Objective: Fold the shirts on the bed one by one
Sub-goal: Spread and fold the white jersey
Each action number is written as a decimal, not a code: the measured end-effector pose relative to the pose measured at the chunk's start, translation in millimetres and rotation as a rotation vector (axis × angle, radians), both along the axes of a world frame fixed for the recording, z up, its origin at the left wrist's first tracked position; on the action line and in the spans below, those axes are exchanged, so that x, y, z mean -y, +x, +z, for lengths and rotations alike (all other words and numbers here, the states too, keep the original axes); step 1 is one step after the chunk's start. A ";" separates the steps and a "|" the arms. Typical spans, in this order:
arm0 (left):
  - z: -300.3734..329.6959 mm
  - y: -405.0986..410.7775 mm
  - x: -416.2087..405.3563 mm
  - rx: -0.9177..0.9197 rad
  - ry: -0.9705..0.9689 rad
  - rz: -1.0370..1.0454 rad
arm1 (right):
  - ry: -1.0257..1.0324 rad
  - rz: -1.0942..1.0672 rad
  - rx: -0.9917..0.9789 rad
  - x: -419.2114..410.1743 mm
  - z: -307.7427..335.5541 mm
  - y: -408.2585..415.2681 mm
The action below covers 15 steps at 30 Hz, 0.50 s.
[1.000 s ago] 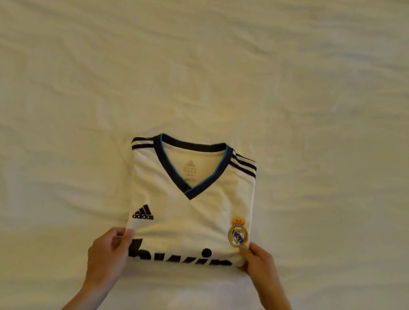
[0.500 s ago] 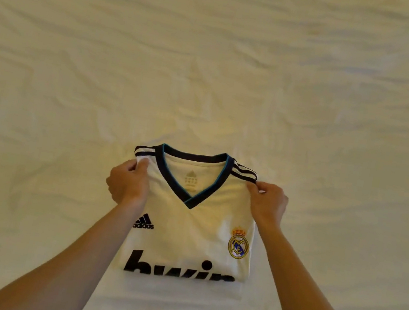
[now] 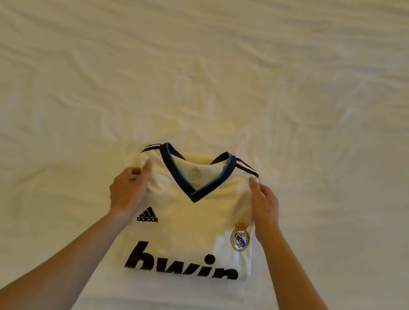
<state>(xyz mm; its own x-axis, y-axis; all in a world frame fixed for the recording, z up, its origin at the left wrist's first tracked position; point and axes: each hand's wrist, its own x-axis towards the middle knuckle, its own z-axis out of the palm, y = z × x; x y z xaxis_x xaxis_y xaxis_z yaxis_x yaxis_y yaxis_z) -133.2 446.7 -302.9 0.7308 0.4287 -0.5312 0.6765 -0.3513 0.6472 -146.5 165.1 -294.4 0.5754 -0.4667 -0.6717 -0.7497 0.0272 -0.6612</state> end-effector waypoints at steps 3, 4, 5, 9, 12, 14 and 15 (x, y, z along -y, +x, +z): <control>-0.7 -16.9 -2.2 0.175 -0.030 -0.075 | 0.044 0.042 0.119 3.1 0.9 -2.4; 0.1 -21.2 -4.0 0.227 -0.035 -0.084 | 0.072 0.023 0.171 3.3 1.0 -3.0; 0.3 -24.4 -5.9 0.239 -0.018 -0.089 | 0.062 0.021 0.197 3.1 1.0 -3.4; -4.3 -37.3 -6.0 0.087 0.152 -0.067 | -0.134 0.047 0.070 -0.8 -7.1 -14.0; -4.1 -36.3 -1.0 -0.028 0.143 -0.014 | -0.159 0.063 -0.059 -5.9 -4.6 -25.2; -1.5 -30.6 -2.6 -0.125 0.100 -0.035 | -0.149 0.118 -0.114 -2.1 -1.4 -26.4; -0.1 -26.9 -5.3 -0.154 0.058 -0.032 | -0.122 0.144 -0.142 1.1 1.4 -23.7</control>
<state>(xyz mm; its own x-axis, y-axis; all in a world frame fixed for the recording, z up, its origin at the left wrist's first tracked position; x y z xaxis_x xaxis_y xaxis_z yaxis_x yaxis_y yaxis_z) -160.1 452.0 -303.0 0.6566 0.4401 -0.6125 0.7539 -0.4080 0.5149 -170.3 164.0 -293.0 0.5456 -0.4696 -0.6941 -0.8258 -0.1604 -0.5406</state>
